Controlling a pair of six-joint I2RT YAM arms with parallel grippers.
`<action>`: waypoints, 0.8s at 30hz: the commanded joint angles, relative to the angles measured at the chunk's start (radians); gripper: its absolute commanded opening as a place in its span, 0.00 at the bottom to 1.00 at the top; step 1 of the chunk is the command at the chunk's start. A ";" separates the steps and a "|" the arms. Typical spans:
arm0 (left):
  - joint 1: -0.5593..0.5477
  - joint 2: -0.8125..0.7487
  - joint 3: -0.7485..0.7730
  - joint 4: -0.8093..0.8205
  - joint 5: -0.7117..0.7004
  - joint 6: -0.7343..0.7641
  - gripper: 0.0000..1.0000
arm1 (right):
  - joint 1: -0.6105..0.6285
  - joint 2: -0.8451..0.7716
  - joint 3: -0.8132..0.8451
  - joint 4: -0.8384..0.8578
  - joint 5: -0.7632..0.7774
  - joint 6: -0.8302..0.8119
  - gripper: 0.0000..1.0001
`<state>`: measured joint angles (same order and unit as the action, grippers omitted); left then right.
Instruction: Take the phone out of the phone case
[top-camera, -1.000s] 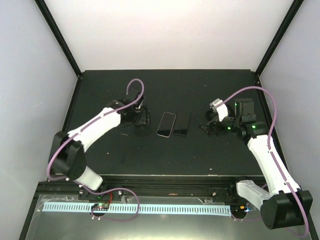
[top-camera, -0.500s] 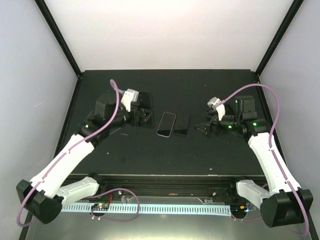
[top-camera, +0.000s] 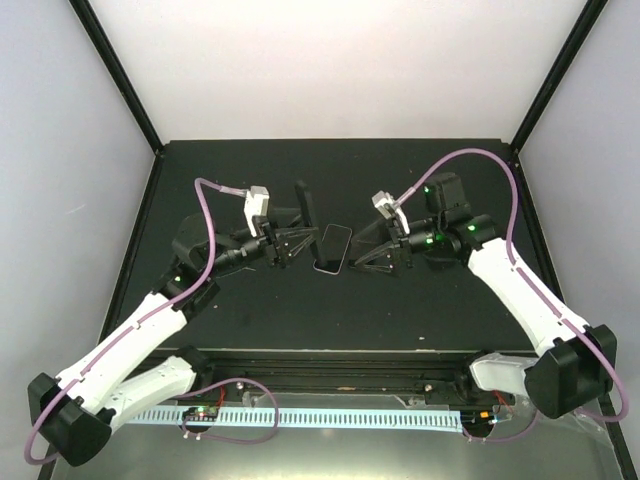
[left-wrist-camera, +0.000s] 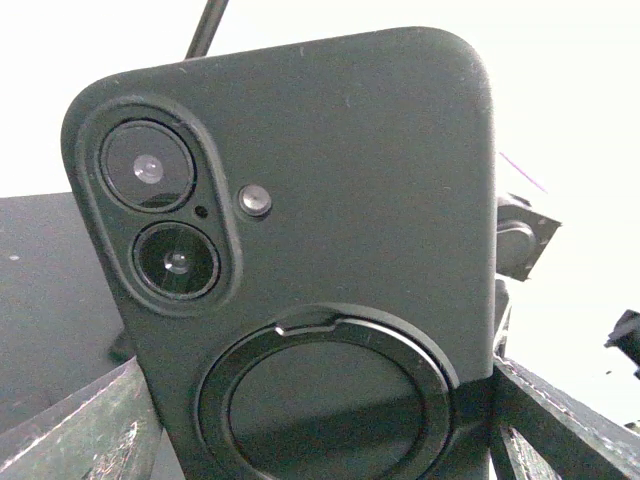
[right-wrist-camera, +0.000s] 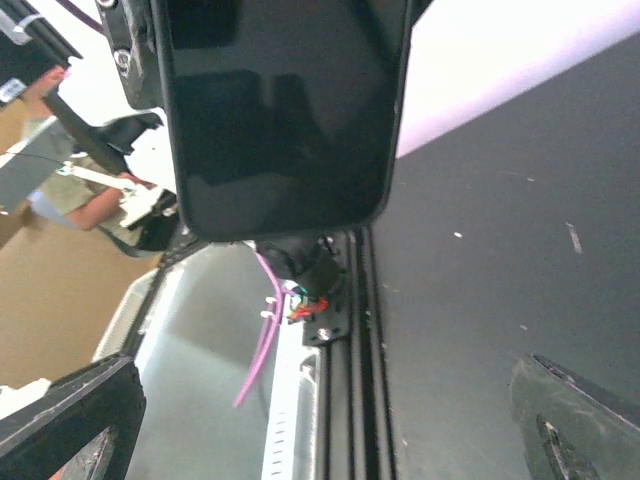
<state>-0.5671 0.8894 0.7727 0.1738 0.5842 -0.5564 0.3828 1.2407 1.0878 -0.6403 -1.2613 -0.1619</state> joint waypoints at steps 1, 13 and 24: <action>-0.031 -0.003 -0.011 0.240 0.068 -0.102 0.02 | 0.073 0.009 0.041 0.209 -0.082 0.170 1.00; -0.085 0.034 -0.028 0.356 0.112 -0.151 0.02 | 0.178 0.069 0.076 0.328 -0.053 0.289 1.00; -0.112 0.088 -0.032 0.371 0.090 -0.145 0.01 | 0.219 0.048 0.071 0.373 -0.106 0.349 1.00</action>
<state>-0.6697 0.9630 0.7353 0.4568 0.6830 -0.7044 0.5777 1.3174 1.1481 -0.3134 -1.3212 0.1539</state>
